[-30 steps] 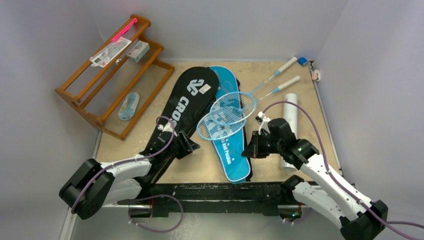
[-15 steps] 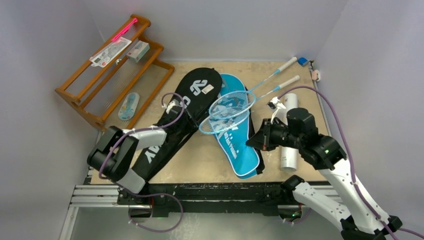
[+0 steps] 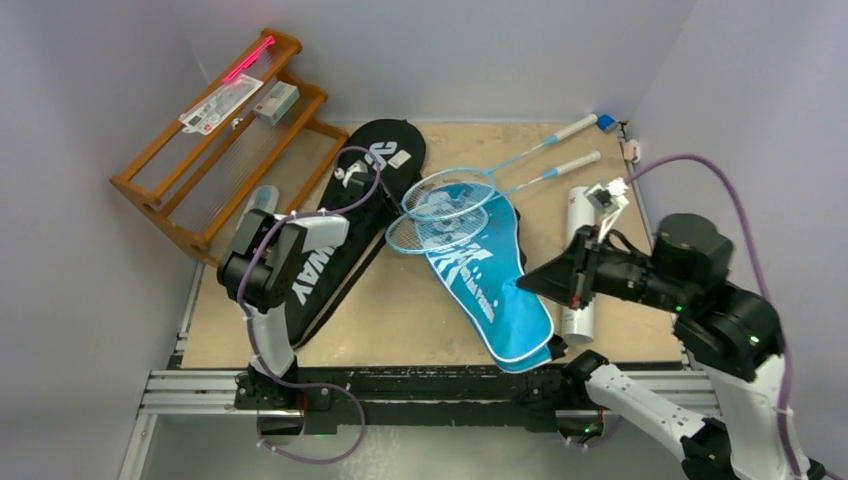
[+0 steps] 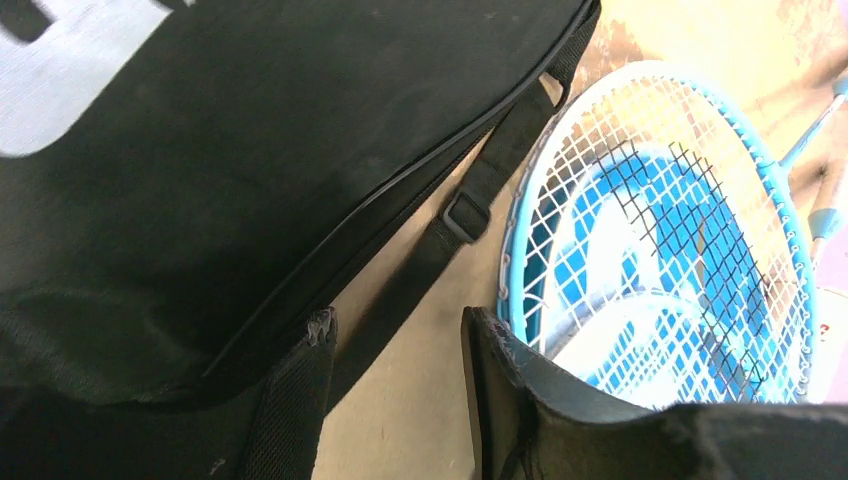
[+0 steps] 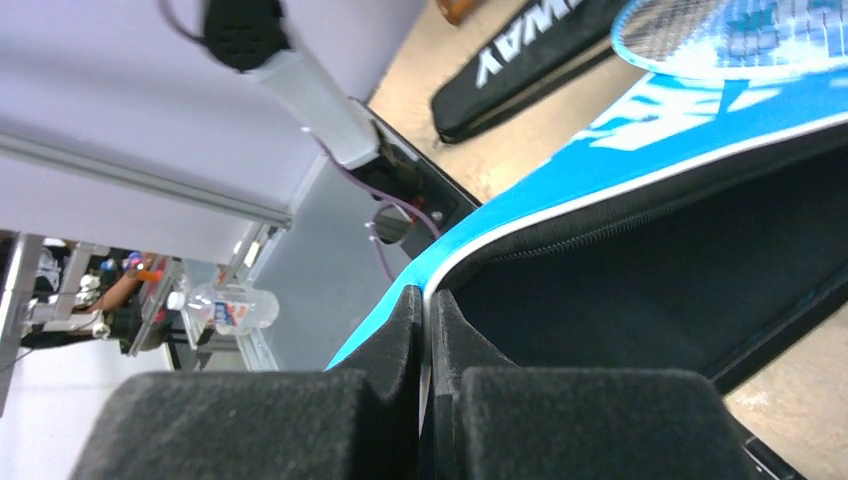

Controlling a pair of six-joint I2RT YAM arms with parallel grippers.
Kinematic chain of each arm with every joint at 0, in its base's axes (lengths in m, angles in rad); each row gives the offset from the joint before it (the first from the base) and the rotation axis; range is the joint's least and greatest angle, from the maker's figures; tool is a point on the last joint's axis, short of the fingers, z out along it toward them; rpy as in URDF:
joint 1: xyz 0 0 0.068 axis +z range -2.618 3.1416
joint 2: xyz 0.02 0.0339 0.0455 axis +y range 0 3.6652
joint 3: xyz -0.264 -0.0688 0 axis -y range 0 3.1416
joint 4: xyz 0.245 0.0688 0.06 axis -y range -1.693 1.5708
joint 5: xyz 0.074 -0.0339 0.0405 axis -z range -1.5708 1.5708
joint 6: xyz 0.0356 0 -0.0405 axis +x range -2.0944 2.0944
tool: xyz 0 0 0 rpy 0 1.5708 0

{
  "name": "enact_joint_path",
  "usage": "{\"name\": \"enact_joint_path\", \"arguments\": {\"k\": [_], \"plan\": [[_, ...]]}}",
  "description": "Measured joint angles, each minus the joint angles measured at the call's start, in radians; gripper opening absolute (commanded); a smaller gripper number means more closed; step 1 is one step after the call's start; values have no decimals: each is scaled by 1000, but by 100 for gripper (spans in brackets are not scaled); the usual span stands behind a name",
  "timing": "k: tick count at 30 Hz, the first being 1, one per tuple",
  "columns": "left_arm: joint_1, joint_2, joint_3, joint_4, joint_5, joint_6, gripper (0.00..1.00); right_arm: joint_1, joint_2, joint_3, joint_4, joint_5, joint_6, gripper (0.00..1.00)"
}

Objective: Pack up the badminton gear
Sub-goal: Adjust the racket bag at the center of the board.

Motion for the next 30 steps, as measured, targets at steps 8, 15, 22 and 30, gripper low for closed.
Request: {"name": "enact_joint_path", "arguments": {"k": [8,15,22,30], "plan": [[7,27,91,-112,27,110,49,0,49,395,-89,-27,5,0],[7,-91,109,-304,24,196,52,0,68,546,-13,-35,18,0],[7,-475,17,-344,73,216,53,0,120,493,208,-50,94,0],[5,-800,-201,-377,213,159,56,4,313,459,531,-116,184,0]]}}
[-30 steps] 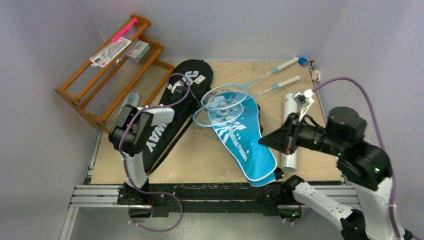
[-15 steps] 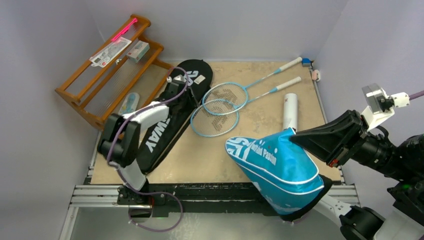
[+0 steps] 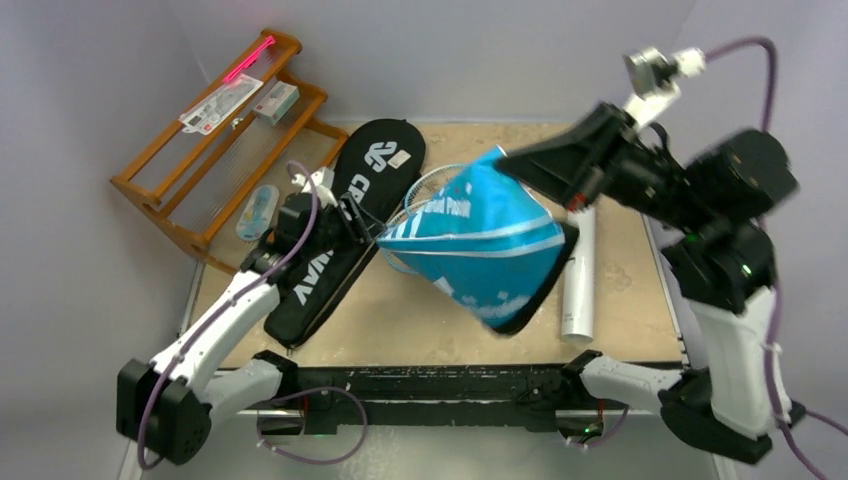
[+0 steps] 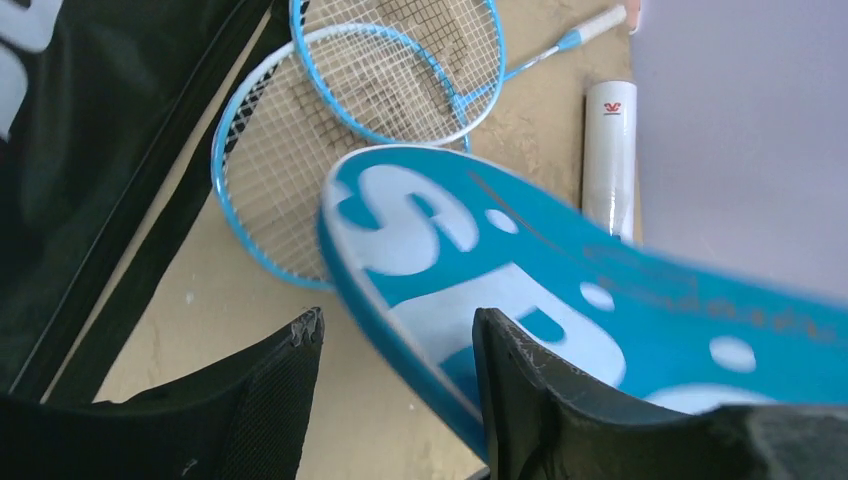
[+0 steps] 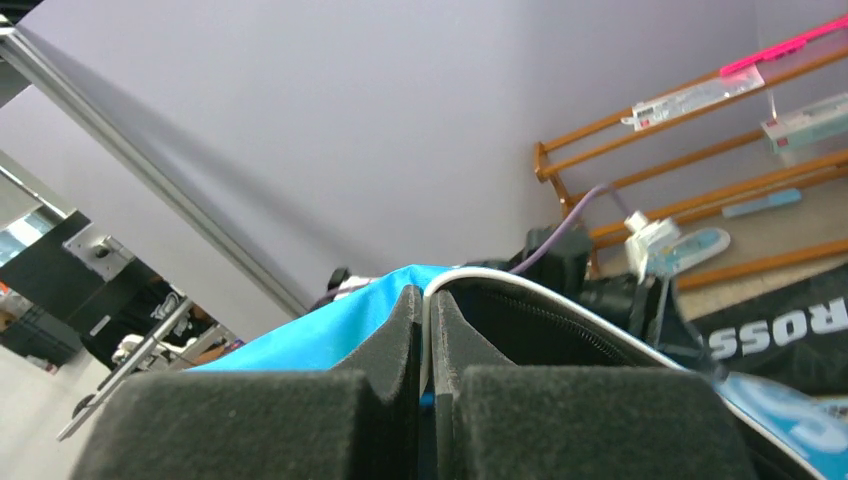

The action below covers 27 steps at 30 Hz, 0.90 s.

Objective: Pack up the badminton gear
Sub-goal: Adjust the racket bag at the center of the board.

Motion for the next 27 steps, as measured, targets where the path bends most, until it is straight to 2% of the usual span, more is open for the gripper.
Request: {"name": "enact_joint_path", "arguments": {"k": [3,5,7,9,13,18,20,21,23,24,27], "plan": [[1,-126,-38,-91,-28,-23,60,1,116,72,64,-19,-2,0],[0,-203,-35,-146,-70,-35,62,1,227,182,90,-25,-28,0],[1,-273,-19,-217,-142,-53,64,1,320,276,127,-30,-64,0],[1,-319,3,-288,-220,-76,67,1,361,297,172,-53,-91,0],[1,-412,35,-446,-426,-159,68,1,327,105,327,-117,-129,0],[1,-547,38,-563,-578,-214,68,16,263,-289,525,-205,-158,1],[1,-564,47,-584,-598,-214,68,57,250,-443,600,-224,-174,8],[1,-562,51,-593,-601,-213,68,87,247,-496,607,-225,-191,19],[1,-549,51,-610,-600,-208,68,210,255,-610,595,-192,-262,55],[1,-540,51,-620,-599,-205,68,266,269,-641,582,-177,-288,63],[1,-520,41,-628,-595,-200,69,421,356,-694,532,-119,-364,76]]}}
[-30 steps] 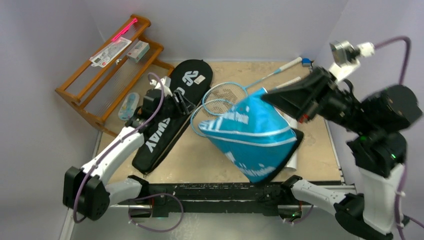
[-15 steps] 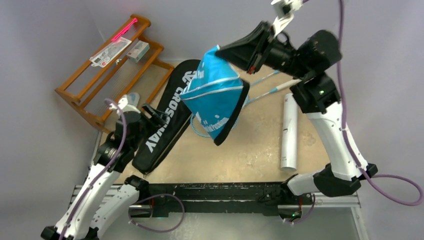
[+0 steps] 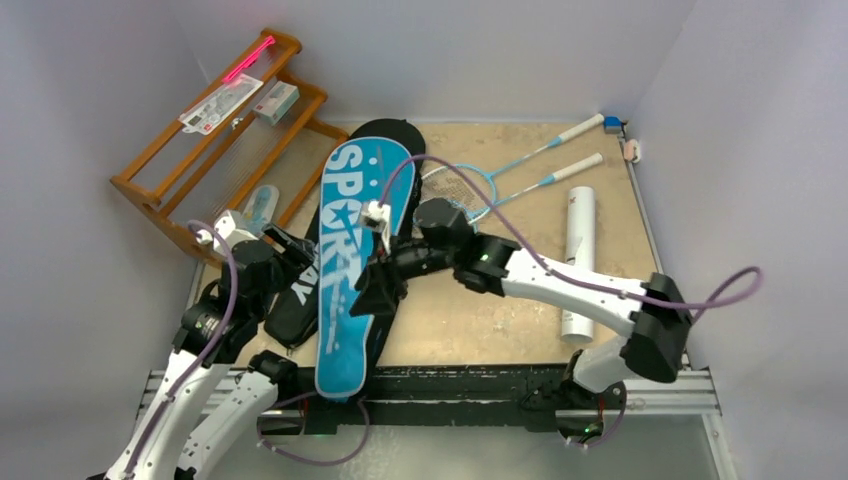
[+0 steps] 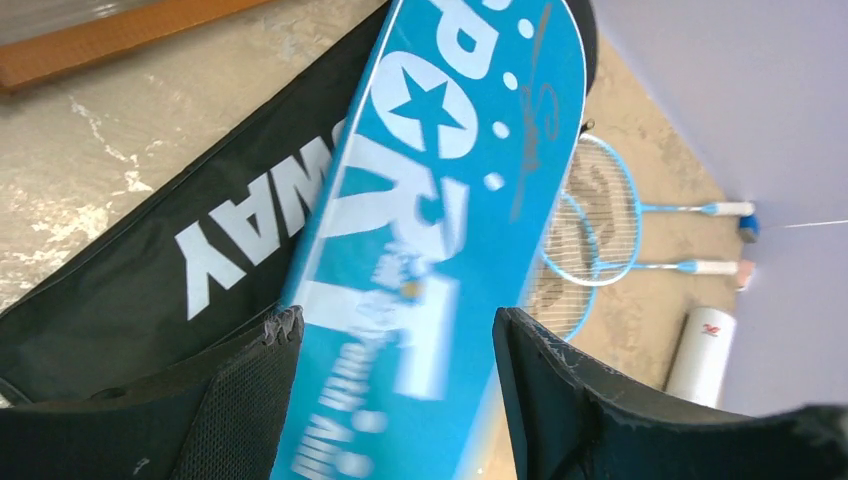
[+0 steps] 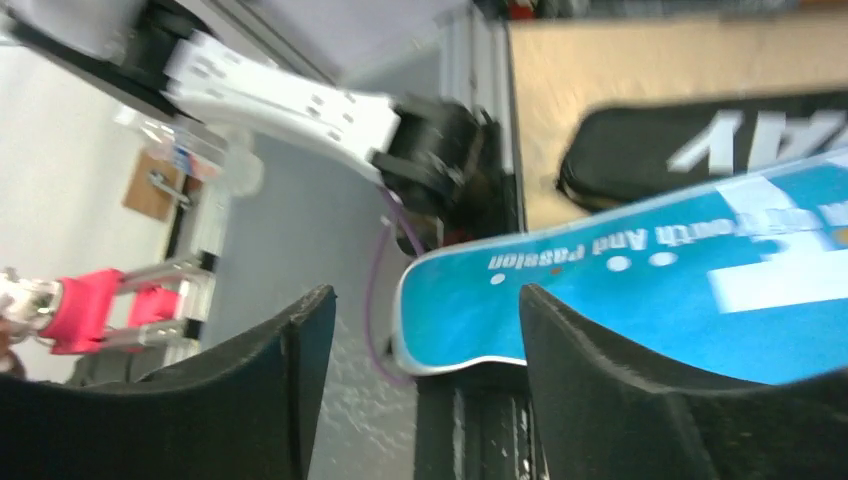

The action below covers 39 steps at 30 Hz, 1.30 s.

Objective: Pack up the badminton gear
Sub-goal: Adjust the racket bag at the center of the board, then open the racket bag at the center of the board.

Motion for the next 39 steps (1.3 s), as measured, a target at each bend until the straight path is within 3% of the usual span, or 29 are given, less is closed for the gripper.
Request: {"name": "enact_joint_path", "arguments": {"k": [2,6,13,18,22,30,36,39], "plan": [[0,2,-22,0,4,6,69,34,49,-18,-30,49,-22,88],[0,16,-63,-7,46,43,69,20,60,-107,-103,204,-37,93],[0,68,-73,41,214,151,60,-37,-38,-128,-242,488,-1,82],[-20,204,-90,127,361,192,59,-264,-77,-222,-231,491,97,77],[-173,342,-87,167,306,206,61,-440,-85,-318,-241,492,169,77],[-404,769,110,129,48,232,64,-536,-165,-335,-234,537,227,76],[-439,946,169,134,-38,264,59,-681,-150,-329,-217,533,272,74],[-438,994,185,133,-56,284,61,-721,-148,-325,-211,522,287,74]]}}
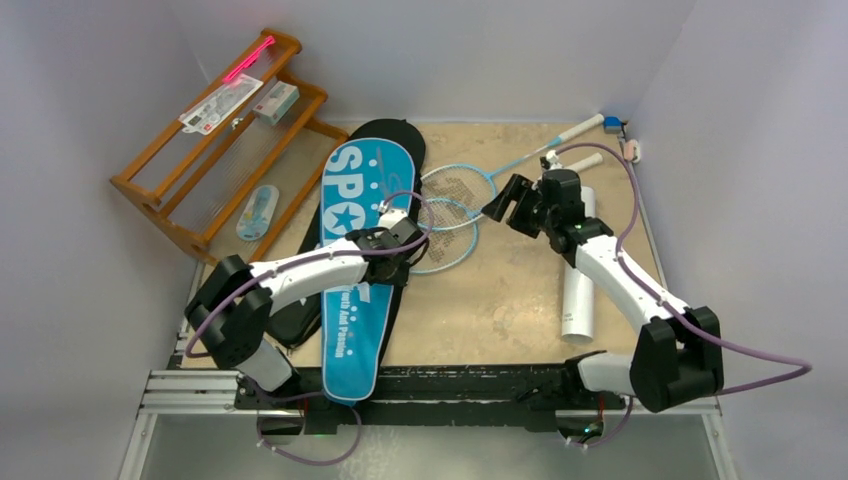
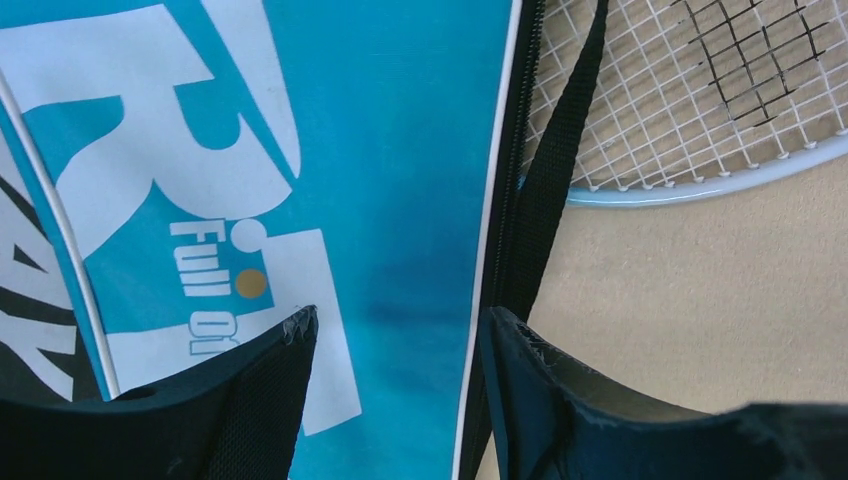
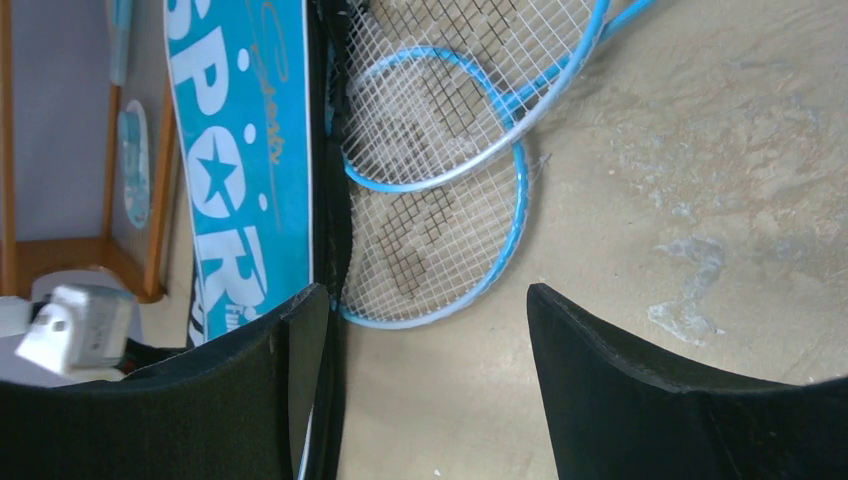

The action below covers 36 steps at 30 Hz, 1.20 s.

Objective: Pack up the badminton gear
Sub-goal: Open the racket bag at the center of the board.

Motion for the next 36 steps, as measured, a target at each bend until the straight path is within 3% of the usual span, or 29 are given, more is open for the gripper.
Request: {"name": "enact_joint_path", "arguments": {"k": [6,10,14,17,18,27,36], "plan": [[0,67,29,48,27,48,69,-10,28,21,43,-34,16,74],[16,101,32,82,53,67,61,-17,58,22,51,-55,20,74],[59,172,40,85,48,72,41,-25,64,22,53,-64,25,74],[80,202,50,86,48,71,7,-31,64,22,56,-68,25,74],[81,204,56,86,46,71,0,-32,64,22,56,-69,25,74],[103,167,155,-2,69,143,0,-51,74,84,38,-77,17,74],[216,114,392,-34,127,228,0,-98,180,231,27,-22,21,74]]}}
